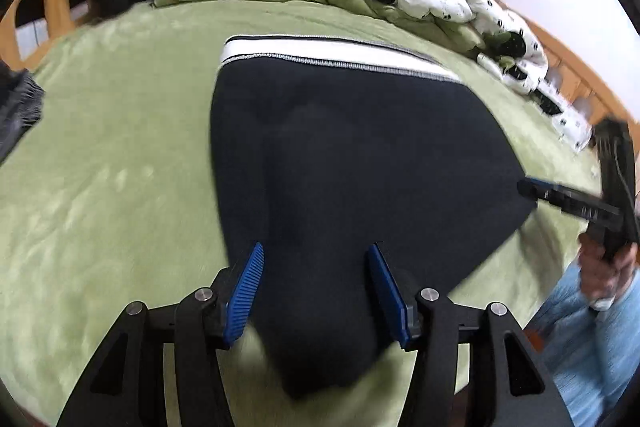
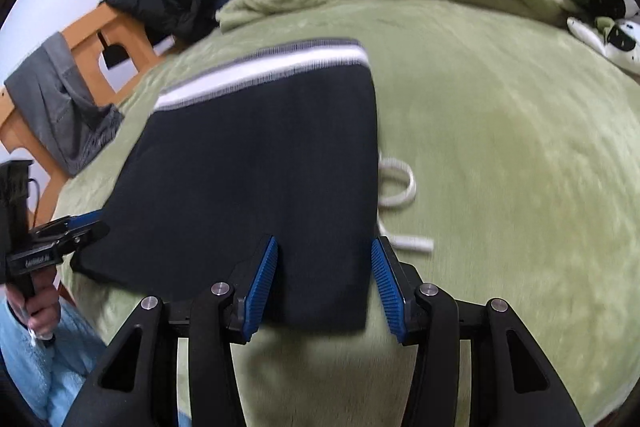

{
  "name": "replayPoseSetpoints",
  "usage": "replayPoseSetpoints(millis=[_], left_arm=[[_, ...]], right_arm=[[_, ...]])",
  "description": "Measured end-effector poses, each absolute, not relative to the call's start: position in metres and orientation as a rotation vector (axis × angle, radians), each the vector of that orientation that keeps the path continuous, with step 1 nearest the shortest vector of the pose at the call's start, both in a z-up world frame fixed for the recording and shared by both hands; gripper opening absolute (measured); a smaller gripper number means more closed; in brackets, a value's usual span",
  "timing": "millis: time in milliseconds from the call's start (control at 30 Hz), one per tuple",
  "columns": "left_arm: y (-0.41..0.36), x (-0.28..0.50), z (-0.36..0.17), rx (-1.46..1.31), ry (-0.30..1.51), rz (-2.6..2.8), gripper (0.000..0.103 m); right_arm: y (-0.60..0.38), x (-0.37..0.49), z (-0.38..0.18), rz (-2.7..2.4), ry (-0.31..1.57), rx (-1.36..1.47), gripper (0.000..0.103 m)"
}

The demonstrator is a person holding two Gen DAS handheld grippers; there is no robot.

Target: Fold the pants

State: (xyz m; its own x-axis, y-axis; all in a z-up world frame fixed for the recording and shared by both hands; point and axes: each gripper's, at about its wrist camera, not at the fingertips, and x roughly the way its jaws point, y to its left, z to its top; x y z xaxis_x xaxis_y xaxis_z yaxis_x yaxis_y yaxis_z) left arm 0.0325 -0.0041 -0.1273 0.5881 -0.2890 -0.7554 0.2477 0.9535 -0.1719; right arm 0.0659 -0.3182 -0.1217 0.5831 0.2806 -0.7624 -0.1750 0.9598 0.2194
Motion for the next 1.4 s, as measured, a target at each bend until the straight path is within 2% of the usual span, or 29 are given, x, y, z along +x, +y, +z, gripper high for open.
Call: replayPoseSetpoints(millis=[267,500,600,700,767,800,833,867,1000,1167,1200,1233,1267,1400], left_arm=[[0.014,-0.008,-0.140,-0.157,0.928,-0.257,0.055],[-0.012,-0.031,-0.133,0.186,0.937,-0.159,0.054],[-0.009,-0.037,-0.136,0.224,0.912,-0.094,0.053],[-0.010,-0.031,-0.138,0.242,0.908,-0.085,0.048],[-0.014,-0.026,-0.138,0.244,0.882,-0.073,0.029],[-0.017,-0.023,-0.138,0.242,0.866,-0.062,0.026],[-0.018,-0.022,-0.137,0.230,0.859,-0.055,0.017],[-0.018,-0.021,-0.136,0.197,0.850,-0.057,0.013],[-0.003,-0.025,-0.145,0.043,0.879,-0.058,0.013],[0.013,-0.046,-0.150,-0.009,0.925,-0.100,0.015],[0.019,-0.050,-0.147,-0.031,0.930,-0.107,0.018],[0.022,-0.051,-0.146,-0.048,0.932,-0.101,0.029],[0.027,-0.053,-0.144,-0.075,0.933,-0.087,0.035],[0.031,-0.045,-0.143,-0.152,1.018,-0.111,0.035]], right_arm=[[-0.306,0.059,-0.120,0.235,0.901,0.034,0.048],[-0.310,0.054,-0.118,0.235,0.902,0.046,0.048],[-0.310,0.054,-0.117,0.233,0.897,0.040,0.048],[-0.309,0.053,-0.116,0.234,0.892,0.032,0.048],[-0.310,0.053,-0.118,0.232,0.894,0.041,0.048],[-0.310,0.053,-0.118,0.231,0.896,0.048,0.048],[-0.312,0.054,-0.119,0.232,0.898,0.055,0.048],[-0.313,0.054,-0.119,0.233,0.897,0.060,0.048],[-0.314,0.051,-0.119,0.233,0.888,0.048,0.048],[-0.321,0.049,-0.112,0.215,0.862,0.044,0.048],[-0.323,0.049,-0.111,0.217,0.857,0.063,0.048],[-0.324,0.049,-0.110,0.220,0.856,0.076,0.048],[-0.324,0.050,-0.110,0.223,0.858,0.086,0.048],[-0.318,0.053,-0.112,0.221,0.854,0.060,0.048]])
